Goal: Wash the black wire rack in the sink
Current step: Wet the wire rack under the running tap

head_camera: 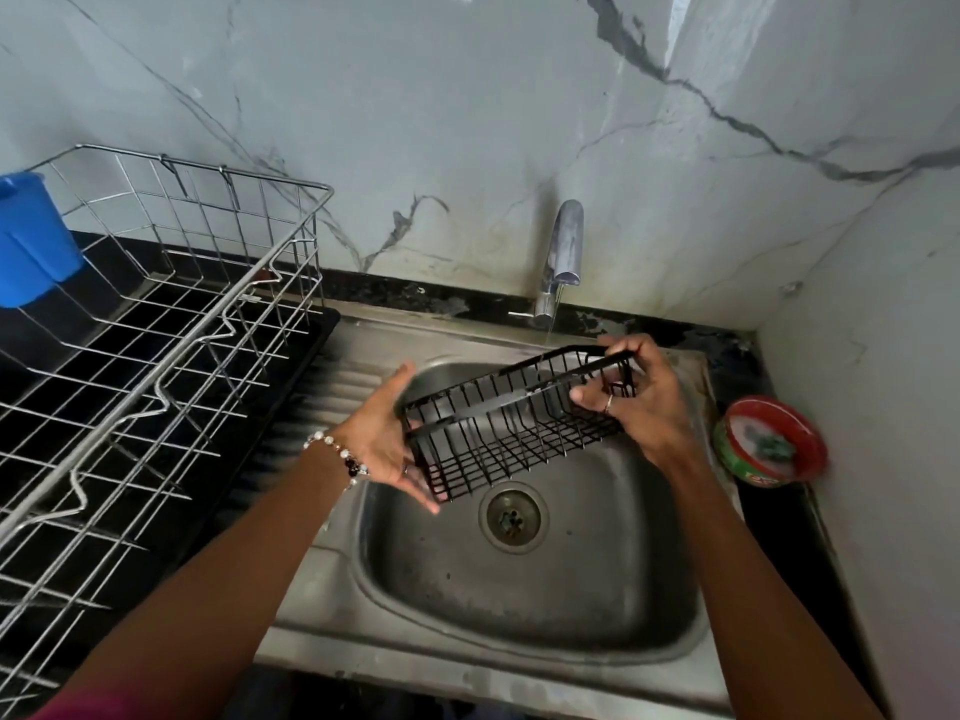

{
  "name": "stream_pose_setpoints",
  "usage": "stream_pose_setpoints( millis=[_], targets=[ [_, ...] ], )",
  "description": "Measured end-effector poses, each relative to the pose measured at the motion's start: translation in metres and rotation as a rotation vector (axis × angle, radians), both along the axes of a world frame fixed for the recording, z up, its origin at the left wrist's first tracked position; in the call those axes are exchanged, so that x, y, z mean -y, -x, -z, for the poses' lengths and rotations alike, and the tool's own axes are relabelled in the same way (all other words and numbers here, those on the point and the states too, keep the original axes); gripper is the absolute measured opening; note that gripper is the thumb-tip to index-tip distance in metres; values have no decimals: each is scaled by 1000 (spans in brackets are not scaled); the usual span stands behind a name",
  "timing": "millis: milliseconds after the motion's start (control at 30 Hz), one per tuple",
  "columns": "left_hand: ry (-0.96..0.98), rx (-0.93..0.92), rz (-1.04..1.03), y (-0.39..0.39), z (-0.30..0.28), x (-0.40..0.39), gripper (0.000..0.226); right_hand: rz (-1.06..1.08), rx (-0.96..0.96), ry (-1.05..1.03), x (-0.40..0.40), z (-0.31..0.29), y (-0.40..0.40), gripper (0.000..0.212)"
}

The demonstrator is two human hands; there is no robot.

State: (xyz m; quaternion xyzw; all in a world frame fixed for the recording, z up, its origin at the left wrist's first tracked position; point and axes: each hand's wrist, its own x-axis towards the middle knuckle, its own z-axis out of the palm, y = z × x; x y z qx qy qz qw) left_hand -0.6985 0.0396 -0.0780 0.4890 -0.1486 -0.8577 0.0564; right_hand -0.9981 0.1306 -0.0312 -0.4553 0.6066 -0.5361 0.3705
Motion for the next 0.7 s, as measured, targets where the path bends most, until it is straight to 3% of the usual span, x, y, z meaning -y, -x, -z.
stream_pose_setpoints(
  millis=[100,133,233,300,400,533,700],
  targets=[
    [107,78,-45,12,2,-8,44,-110,-111,-40,-6,-10,7,53],
    [143,113,-98,16,3,-10,32,-147,-134,-99,-6,-12,13,49],
    [267,192,-196,21,10,-11,27,-334,-481,-447,-6,-39,22,26],
    [327,254,-226,22,17,-12,27,-261,-601,-496,-2,-57,19,31],
    [377,251,-217,29,26,-13,30,-25,-283,-329,13,-68,-4,31],
    [376,126,-135,50,28,-13,33,-29,338,-475,41,-57,-30,31],
    [344,37,-37,81,32,-3,36,-64,415,-503,61,-70,-39,28]
  ],
)
